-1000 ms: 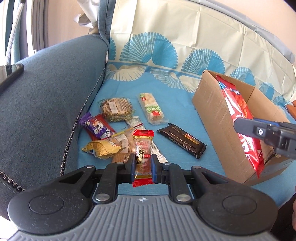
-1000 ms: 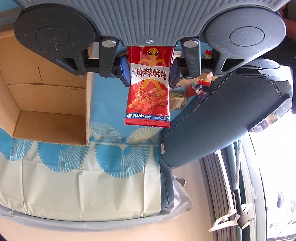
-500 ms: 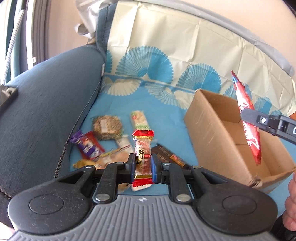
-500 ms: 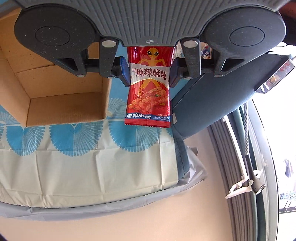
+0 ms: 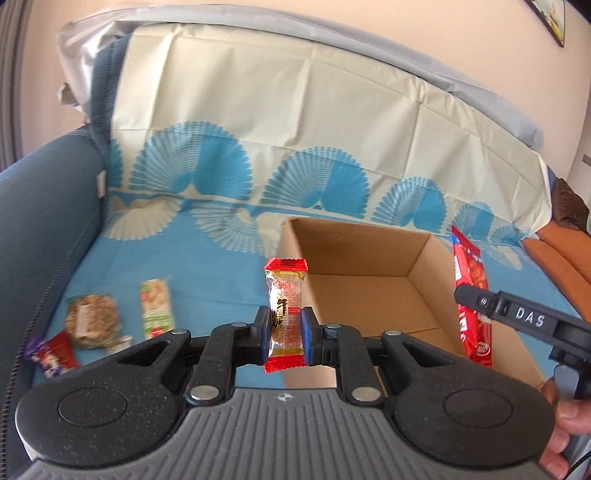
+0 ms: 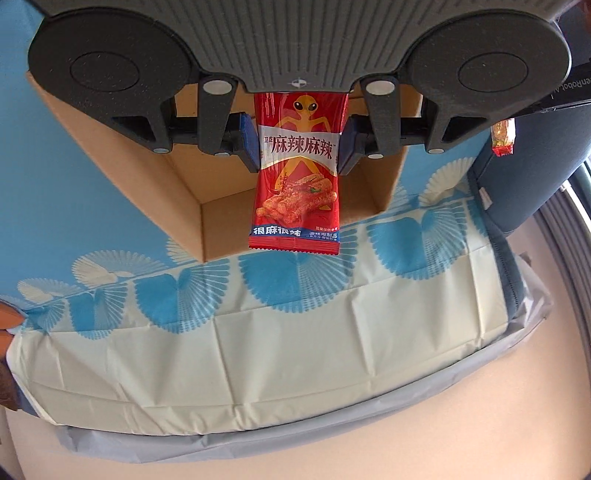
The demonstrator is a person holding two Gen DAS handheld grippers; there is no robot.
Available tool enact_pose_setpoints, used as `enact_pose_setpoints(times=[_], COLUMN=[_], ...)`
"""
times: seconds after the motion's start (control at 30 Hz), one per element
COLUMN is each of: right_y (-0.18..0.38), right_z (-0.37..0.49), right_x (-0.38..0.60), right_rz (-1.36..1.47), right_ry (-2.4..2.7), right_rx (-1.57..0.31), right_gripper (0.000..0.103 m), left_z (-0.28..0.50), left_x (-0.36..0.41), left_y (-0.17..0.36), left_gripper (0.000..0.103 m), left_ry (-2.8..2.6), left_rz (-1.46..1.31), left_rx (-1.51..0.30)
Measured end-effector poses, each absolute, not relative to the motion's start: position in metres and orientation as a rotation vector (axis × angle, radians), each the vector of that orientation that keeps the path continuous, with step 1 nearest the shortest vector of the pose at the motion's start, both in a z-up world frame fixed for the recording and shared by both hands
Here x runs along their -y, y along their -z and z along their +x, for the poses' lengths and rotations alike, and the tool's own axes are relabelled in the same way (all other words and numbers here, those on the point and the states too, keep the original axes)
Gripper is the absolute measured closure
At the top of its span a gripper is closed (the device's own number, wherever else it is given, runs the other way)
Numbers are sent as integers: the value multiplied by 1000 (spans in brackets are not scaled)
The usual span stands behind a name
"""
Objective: Organize snacks
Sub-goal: 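Carry both snacks over the box and open both tools to drop them in, then grasp the yellow wafer bar with the left tool while the right tool grasps the dark chocolate bar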
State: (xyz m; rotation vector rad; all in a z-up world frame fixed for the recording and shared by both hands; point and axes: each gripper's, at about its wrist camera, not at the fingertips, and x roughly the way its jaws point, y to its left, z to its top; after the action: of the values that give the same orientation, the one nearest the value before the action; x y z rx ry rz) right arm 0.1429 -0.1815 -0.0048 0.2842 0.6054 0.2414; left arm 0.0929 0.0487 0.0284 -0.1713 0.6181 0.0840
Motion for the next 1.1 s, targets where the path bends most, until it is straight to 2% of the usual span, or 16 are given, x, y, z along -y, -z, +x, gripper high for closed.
enact_pose_setpoints(times=[0.43, 0.47, 0.5, 0.53, 0.6, 0.77, 0.9, 1.0, 1.1], right_y=[18, 18, 18, 18, 19, 19, 18, 15, 10], right_z=[150, 150, 151, 151, 152, 151, 148, 145, 139], right_x=[209, 208, 207, 205, 203, 198, 190, 182, 175], right_rz=[311, 308, 303, 297, 281, 258, 229, 209, 212], right_ry=[-173, -170, -167, -161, -157, -158, -166, -171, -189], right_rx=[-641, -644, -647, -651, -660, -659, -652, -635, -598], right_gripper=[57, 55, 54, 52, 48, 38, 38, 38, 38], left_z=[144, 145, 146, 145, 140, 121, 95, 69, 46], left_x=[14, 16, 18, 19, 18, 5, -14, -35, -65], left_y=[-29, -29, -30, -30, -31, -30, -32, -38, -44], left_gripper=[84, 82, 72, 57, 47, 47, 46, 39, 39], left_ry=[57, 69, 78, 85, 88, 65, -26, -82, -108], left_rz=[-156, -159, -162, -166, -167, -176, -155, -141, -139], left_rx=[-605, -607, -607, -602, -586, -570, -479, -407, -385])
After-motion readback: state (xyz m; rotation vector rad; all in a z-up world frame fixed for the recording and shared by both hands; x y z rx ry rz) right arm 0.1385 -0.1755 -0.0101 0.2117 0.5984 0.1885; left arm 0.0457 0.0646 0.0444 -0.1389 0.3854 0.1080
